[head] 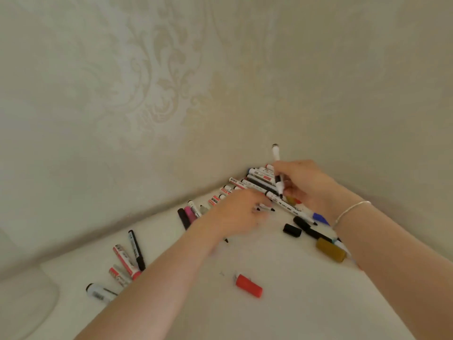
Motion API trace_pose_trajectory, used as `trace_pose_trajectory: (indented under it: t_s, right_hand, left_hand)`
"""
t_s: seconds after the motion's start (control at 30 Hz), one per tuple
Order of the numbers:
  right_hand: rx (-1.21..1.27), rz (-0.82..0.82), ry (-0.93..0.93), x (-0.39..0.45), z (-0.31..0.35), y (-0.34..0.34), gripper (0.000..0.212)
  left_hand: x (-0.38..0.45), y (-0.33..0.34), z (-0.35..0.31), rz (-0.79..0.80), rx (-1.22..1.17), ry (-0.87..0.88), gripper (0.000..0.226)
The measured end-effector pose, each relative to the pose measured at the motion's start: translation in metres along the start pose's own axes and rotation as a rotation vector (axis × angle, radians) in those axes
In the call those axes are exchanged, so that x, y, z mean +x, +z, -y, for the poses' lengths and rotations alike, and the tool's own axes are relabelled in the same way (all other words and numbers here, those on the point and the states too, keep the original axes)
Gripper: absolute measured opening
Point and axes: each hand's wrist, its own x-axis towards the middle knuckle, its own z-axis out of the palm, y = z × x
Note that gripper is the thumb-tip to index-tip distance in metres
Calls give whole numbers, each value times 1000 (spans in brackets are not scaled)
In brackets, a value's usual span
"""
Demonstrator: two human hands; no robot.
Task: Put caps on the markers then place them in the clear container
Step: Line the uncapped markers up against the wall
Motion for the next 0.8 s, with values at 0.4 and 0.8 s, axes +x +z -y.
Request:
trace_pose_trajectory:
  t_s: [0.4, 0.8]
  right_hand:
    - [409, -89, 4, 7, -12, -31, 3]
    - [323, -224, -200, 7, -9, -9, 18]
  left_hand:
    - [21, 32, -16, -114, -235, 10, 15]
    - [15, -5, -7, -302, -821, -240, 23]
